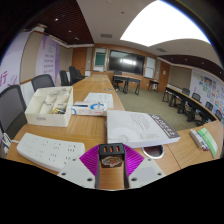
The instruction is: Unplug charger
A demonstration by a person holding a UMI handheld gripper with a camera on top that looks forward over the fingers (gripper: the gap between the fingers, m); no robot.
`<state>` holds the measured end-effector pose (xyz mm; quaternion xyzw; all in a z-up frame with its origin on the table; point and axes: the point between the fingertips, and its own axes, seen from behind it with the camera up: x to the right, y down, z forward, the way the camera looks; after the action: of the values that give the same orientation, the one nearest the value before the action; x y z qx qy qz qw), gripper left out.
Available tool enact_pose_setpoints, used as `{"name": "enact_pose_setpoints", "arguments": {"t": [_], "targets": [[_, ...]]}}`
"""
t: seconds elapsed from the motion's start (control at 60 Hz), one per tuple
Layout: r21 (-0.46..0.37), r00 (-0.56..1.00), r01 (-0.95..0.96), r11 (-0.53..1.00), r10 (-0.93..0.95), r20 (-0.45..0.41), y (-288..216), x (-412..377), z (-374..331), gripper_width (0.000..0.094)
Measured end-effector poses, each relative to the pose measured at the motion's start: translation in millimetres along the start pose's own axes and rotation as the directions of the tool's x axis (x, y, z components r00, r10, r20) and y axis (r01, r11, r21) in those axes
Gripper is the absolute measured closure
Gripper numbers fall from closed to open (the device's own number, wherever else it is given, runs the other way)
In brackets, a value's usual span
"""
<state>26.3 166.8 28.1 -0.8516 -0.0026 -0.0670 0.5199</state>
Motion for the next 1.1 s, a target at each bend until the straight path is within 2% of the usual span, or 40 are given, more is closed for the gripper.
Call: {"name": "enact_pose_setpoints", "arguments": {"t": [0.183, 0.217, 0.317, 0.35, 0.383, 0.533, 0.717, 0.733, 0.75, 0.867, 1.1], "targets": [[-0.036, 0.999, -0.005, 0.999, 0.006, 0.041, 21, 6, -16, 0.0509], [-0.049, 0.998, -0.01, 0.999, 0.013, 0.057, 25, 5, -22, 0.0434], [-0.101, 0.996, -0.006, 0.995, 0.016, 0.093, 37, -2, -42, 0.0123], [-0.12, 0.995, 0.002, 0.993, 0.01, 0.1, 40, -3, -51, 0.007], [-0.134, 0.996, 0.009, 0.991, 0.004, 0.093, 42, -2, -61, 0.0091], [-0.161, 0.999, 0.008, 0.987, 0.0, 0.047, 35, 1, -117, 0.0083], [-0.141, 1.0, -0.002, 0.99, 0.004, 0.017, 18, -8, -213, 0.0083], [-0.133, 1.0, 0.002, 0.991, 0.0, 0.016, 38, 3, -220, 0.0083], [-0.138, 1.0, 0.004, 0.99, -0.002, 0.011, 15, -10, -232, 0.0083], [-0.126, 1.0, 0.013, 0.992, -0.013, -0.003, 11, -18, -300, 0.0083], [-0.093, 0.999, 0.028, 0.995, -0.029, -0.014, 5, -27, -387, 0.0085]]}}
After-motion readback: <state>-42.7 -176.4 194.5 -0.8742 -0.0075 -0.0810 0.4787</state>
